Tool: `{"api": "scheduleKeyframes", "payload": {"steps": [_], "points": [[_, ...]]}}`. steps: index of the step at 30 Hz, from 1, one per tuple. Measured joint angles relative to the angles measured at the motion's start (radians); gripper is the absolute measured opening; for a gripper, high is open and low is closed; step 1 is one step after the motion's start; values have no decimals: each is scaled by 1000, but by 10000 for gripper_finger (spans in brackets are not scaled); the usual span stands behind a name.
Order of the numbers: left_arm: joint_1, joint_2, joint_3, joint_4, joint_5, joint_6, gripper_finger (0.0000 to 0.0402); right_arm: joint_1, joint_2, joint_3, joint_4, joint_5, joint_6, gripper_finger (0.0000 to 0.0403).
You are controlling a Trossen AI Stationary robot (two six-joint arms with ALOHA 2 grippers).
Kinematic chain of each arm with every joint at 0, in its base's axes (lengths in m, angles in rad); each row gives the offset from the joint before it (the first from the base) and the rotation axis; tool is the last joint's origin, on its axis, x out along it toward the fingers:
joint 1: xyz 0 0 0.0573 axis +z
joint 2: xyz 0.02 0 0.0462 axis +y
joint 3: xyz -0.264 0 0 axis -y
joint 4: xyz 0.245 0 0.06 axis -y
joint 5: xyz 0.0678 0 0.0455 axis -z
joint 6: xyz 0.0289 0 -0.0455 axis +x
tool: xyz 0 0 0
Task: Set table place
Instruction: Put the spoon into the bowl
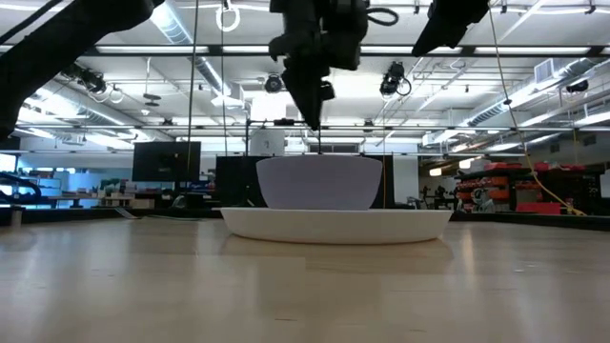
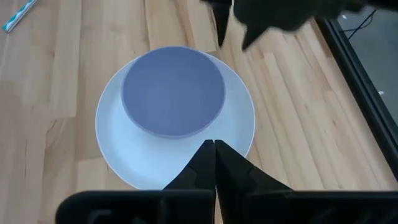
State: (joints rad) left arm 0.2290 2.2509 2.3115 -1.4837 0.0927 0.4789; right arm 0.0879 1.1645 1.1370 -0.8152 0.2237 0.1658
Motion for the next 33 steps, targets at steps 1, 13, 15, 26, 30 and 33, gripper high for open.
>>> {"api": "scheduleKeyframes", "payload": {"steps": [1, 13, 15, 26, 30, 33], "points": [[6, -7, -13, -27, 2, -18, 137, 0, 0, 0, 0, 0, 0, 6], [16, -109, -255, -85, 52, -128, 131, 0, 0, 0, -1, 0, 9, 6], [14, -156, -333, -61, 53, -183, 132, 0, 0, 0, -1, 0, 21, 5], [-47, -501, -804, 99, 43, -482, 139, 0, 0, 0, 0, 0, 16, 5], [-90, -638, -934, 127, 39, -617, 134, 0, 0, 0, 0, 0, 15, 5], [-137, -735, -1025, 166, 40, -700, 134, 0, 0, 0, 0, 0, 15, 6]]}}
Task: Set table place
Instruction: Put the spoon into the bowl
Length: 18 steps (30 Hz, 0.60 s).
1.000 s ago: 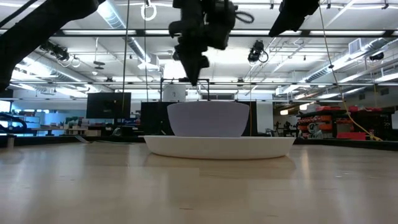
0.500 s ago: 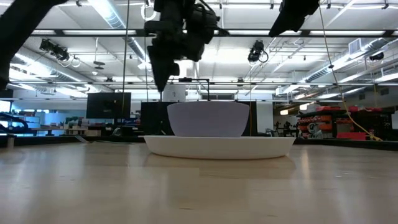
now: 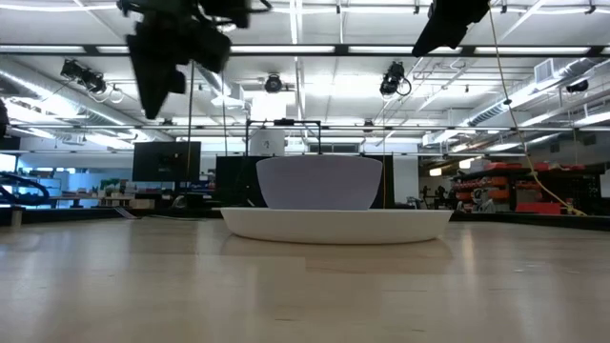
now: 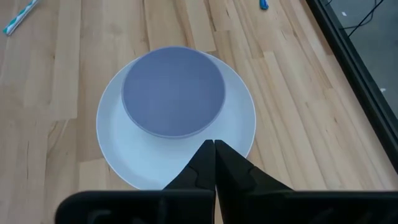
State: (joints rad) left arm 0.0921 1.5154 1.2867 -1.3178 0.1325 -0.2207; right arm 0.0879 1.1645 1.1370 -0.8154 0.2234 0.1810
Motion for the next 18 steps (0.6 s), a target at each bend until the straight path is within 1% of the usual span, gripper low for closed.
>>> {"api": "scheduleKeyframes", "payload": {"steps": [4, 8, 13, 18], "points": [[-85, -109, -111, 81, -1, -75, 139, 0, 0, 0, 0, 0, 0, 5], [-173, -173, -192, 139, 0, -136, 141, 0, 0, 0, 1, 0, 0, 5], [-293, -191, -246, 186, -1, -244, 133, 12, 0, 0, 6, 0, 0, 5], [-451, -190, -286, 278, 0, -322, 129, 49, 0, 0, 23, 0, 0, 5]]}}
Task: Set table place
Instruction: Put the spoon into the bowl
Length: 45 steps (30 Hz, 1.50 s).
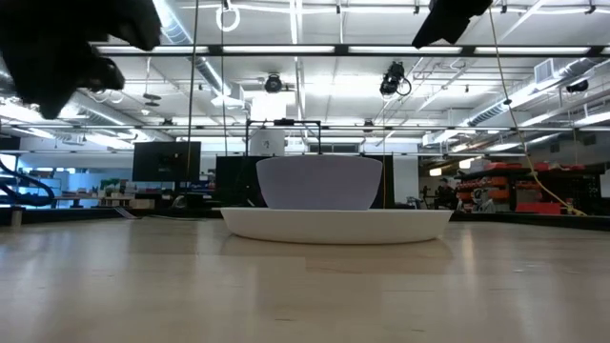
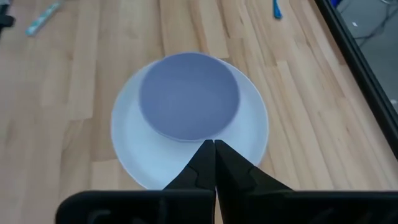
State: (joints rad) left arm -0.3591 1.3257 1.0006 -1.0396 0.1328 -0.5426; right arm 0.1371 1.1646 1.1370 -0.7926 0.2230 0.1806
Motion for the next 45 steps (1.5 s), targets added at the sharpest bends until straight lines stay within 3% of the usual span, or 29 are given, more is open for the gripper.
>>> {"api": "scheduleKeyframes", "payload": {"steps": [8, 17, 24, 33, 37, 45], "points": [[-255, 0, -65, 221, 0, -204, 137, 61, 0, 0, 10, 0, 0, 4], [-450, 1, -192, 434, -1, -452, 141, 82, 0, 0, 11, 0, -10, 5], [-512, 1, -212, 448, -31, -503, 142, 82, 0, 0, 15, 0, -26, 6], [-529, 3, -212, 464, -110, -495, 127, 82, 0, 0, 29, -125, -76, 3], [-550, 26, -212, 516, -166, -486, 126, 82, 0, 0, 70, -131, -88, 5], [-622, 132, -211, 575, -173, -485, 124, 82, 0, 0, 101, -131, -98, 2]]}}
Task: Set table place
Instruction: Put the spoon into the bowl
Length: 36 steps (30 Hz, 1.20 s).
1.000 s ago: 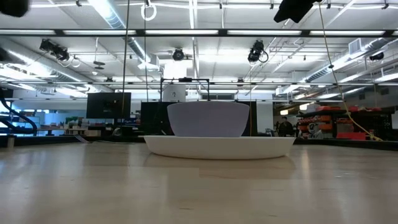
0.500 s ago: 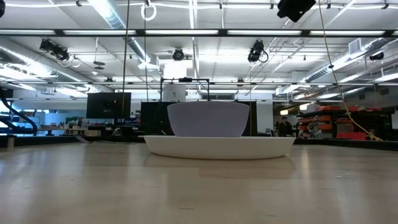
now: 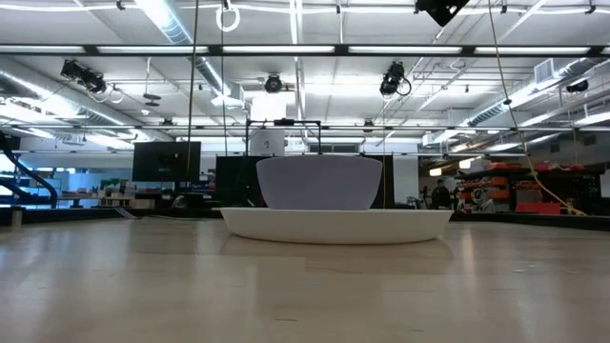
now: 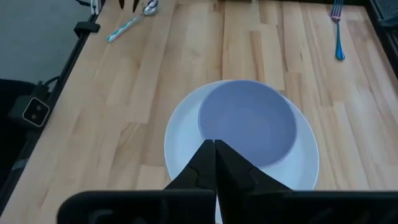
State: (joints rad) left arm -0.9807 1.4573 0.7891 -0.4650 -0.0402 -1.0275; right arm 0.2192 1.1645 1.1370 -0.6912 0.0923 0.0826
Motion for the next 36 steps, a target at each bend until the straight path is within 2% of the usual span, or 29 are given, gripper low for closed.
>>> {"api": "scheduleKeyframes", "payload": {"steps": [10, 24, 28, 33, 36], "points": [[-23, 107, 0, 3, 0, 3, 123, 0, 0, 0, 13, 0, 3, 3], [-24, 155, 5, 3, -20, 24, 114, 0, 0, 0, 12, 0, 4, 2], [-24, 157, 4, -4, -24, 95, 92, 0, 0, 0, 12, 0, 4, 5], [-23, 157, 4, -33, -30, 108, 25, 0, 0, 0, 12, 0, 4, 3], [-23, 158, 3, -43, -29, 108, 16, 0, 0, 0, 12, 0, 4, 2]]}}
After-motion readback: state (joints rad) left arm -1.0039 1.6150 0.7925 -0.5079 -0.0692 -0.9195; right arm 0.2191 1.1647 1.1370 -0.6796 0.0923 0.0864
